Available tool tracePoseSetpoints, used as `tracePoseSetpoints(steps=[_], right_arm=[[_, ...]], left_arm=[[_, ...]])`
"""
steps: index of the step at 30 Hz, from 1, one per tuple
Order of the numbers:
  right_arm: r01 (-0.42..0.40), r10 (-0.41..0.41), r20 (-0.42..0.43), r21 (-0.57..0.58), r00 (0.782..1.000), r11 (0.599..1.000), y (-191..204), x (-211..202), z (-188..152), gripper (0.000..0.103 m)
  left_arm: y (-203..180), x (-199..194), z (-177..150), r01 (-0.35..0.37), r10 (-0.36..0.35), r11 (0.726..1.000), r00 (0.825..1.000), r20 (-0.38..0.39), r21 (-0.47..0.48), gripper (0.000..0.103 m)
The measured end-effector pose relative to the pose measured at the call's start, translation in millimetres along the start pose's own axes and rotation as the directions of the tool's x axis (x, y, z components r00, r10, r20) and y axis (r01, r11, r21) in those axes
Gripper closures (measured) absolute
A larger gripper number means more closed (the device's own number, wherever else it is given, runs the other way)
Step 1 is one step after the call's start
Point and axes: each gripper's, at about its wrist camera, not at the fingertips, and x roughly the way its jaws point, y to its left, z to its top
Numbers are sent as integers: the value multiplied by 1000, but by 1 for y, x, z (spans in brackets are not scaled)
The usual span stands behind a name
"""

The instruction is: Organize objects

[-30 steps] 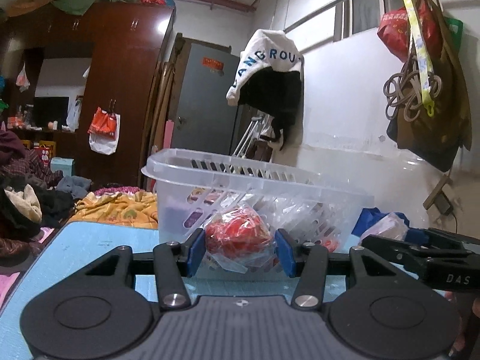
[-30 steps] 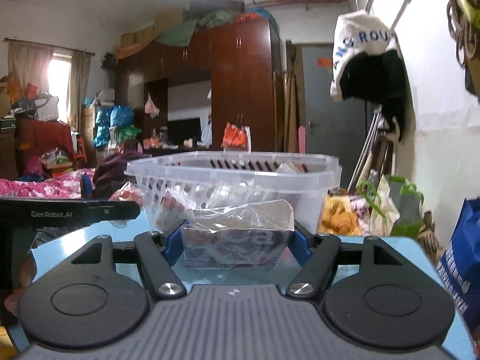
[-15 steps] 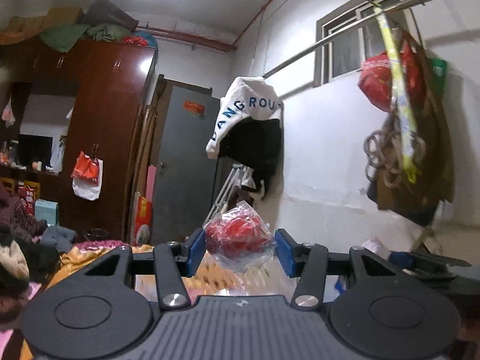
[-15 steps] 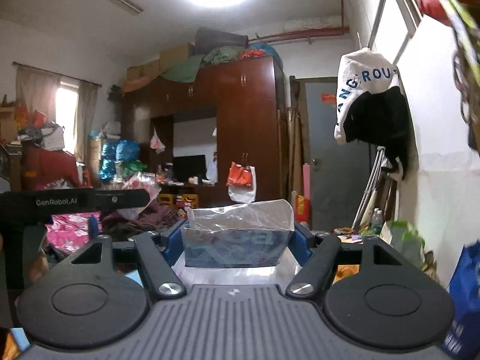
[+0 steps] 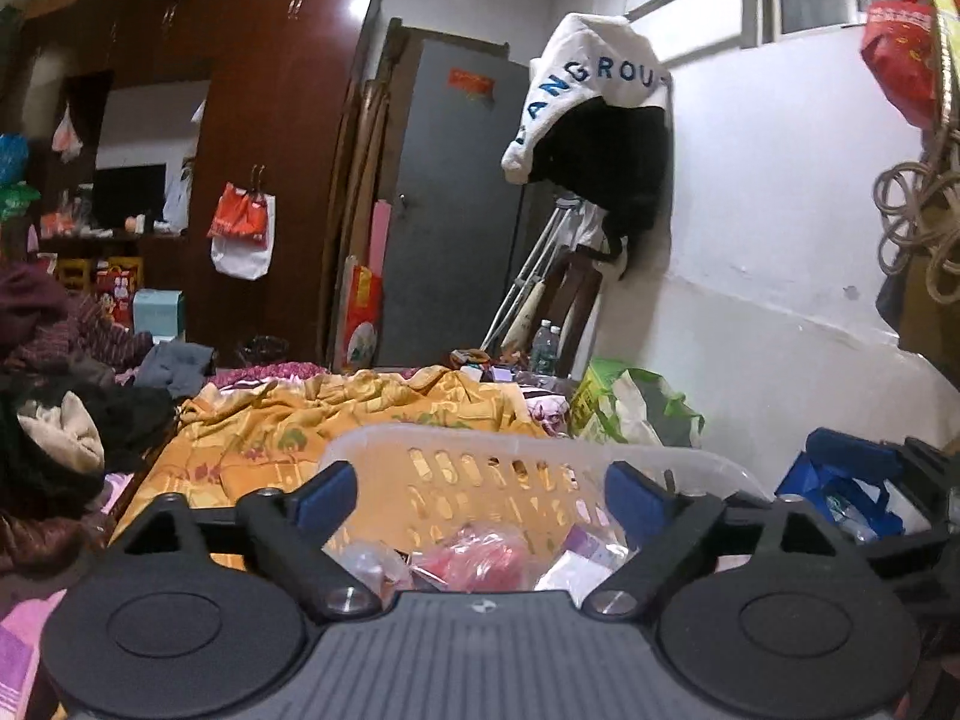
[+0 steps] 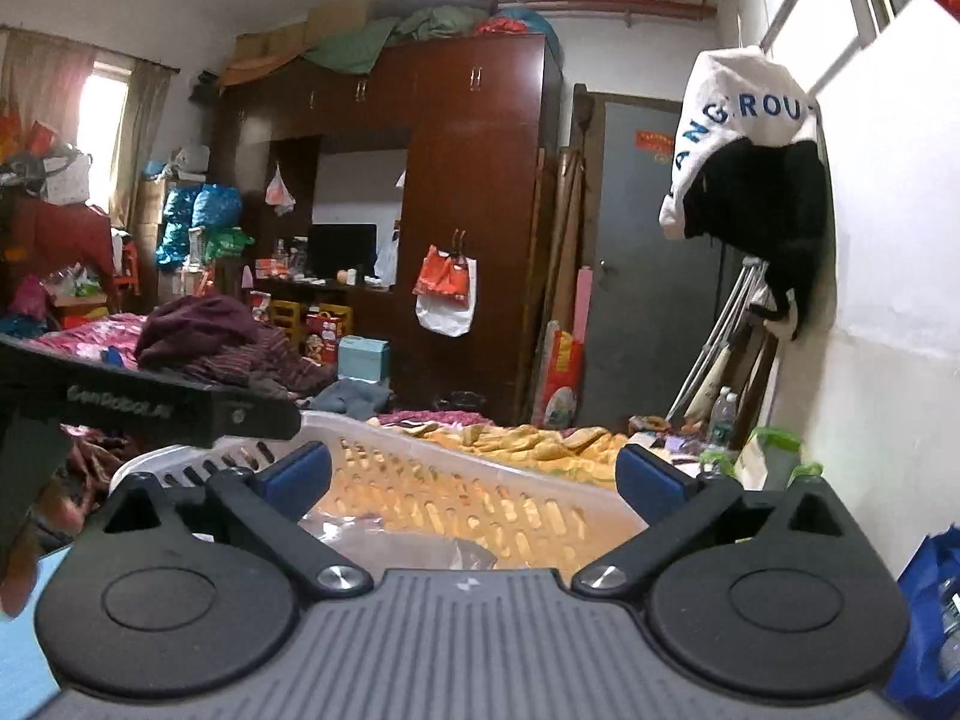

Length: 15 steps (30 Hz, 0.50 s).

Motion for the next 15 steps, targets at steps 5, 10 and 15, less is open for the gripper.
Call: tracePoseSetpoints(steps=[5,10,15], right_arm=[[-2,0,42,35,999,999,-6,-27,3,0],[83,-79,-72,51,994,995,-3,-36,10,0],[157,-154,-102,19,983,987,8,-55,-1,0]], left_arm=[[3,-24,-9,56,-56,998,998,16,26,0],[-2,-41,-13,15,-17,998,999,42,56,0],[-5,-59,-20,-14,11,996,999,36,85,0]])
